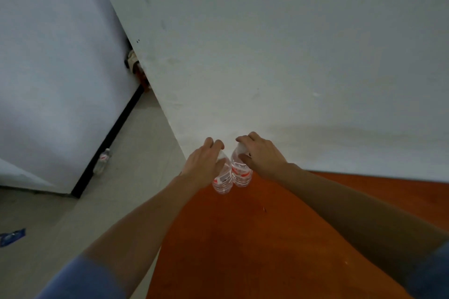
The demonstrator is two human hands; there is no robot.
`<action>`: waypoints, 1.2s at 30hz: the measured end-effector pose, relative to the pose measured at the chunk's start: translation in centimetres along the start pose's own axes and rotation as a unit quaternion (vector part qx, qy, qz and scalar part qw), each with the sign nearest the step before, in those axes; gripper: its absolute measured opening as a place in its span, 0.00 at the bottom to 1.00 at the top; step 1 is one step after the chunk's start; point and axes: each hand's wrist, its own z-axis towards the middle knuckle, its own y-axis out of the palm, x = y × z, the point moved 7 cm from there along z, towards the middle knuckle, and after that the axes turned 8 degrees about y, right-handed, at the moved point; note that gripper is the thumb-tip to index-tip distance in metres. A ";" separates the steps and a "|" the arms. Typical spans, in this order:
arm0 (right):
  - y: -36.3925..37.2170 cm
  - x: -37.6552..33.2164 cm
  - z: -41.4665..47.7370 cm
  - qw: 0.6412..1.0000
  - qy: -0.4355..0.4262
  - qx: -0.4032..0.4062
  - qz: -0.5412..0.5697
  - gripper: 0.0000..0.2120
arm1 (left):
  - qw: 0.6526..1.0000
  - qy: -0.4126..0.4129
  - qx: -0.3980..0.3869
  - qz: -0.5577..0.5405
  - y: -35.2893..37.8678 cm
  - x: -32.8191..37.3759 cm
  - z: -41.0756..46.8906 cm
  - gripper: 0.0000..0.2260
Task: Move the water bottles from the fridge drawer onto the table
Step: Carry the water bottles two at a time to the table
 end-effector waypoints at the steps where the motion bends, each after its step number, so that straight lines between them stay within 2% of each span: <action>1: 0.1 -0.1 0.0 1.000 0.001 0.000 0.002 0.20 | 1.000 -0.001 0.006 -0.009 0.0 -0.2 -0.2 0.15; 6: 0.5 -0.6 -0.7 0.999 0.035 -0.004 0.007 0.26 | 0.999 0.003 0.011 -0.036 -0.9 -0.3 -1.7 0.18; 10: -0.3 -0.4 -3.2 0.995 0.103 0.000 -0.012 0.31 | 1.000 0.007 0.013 -0.006 -3.0 -0.2 -4.2 0.15; 14: -2.4 -0.6 -8.2 0.988 0.145 0.014 -0.050 0.24 | 0.998 0.048 -0.012 0.029 -4.5 1.4 -7.9 0.12; 19: -5.2 -1.6 -17.8 0.978 0.176 0.052 -0.102 0.16 | 0.989 0.142 -0.036 0.033 -4.7 6.7 -12.1 0.12; 24: -7.8 -0.4 -29.7 0.957 0.248 0.071 -0.134 0.16 | 0.962 0.256 -0.076 0.055 -2.9 16.0 -15.4 0.11; 27: -9.7 1.2 -37.8 0.937 0.307 0.086 -0.141 0.16 | 0.936 0.335 -0.071 0.077 -2.3 23.4 -17.2 0.12; 36: -15.8 5.2 -66.5 0.839 0.498 0.164 -0.147 0.15 | 0.848 0.516 -0.097 0.068 0.8 47.9 -27.6 0.12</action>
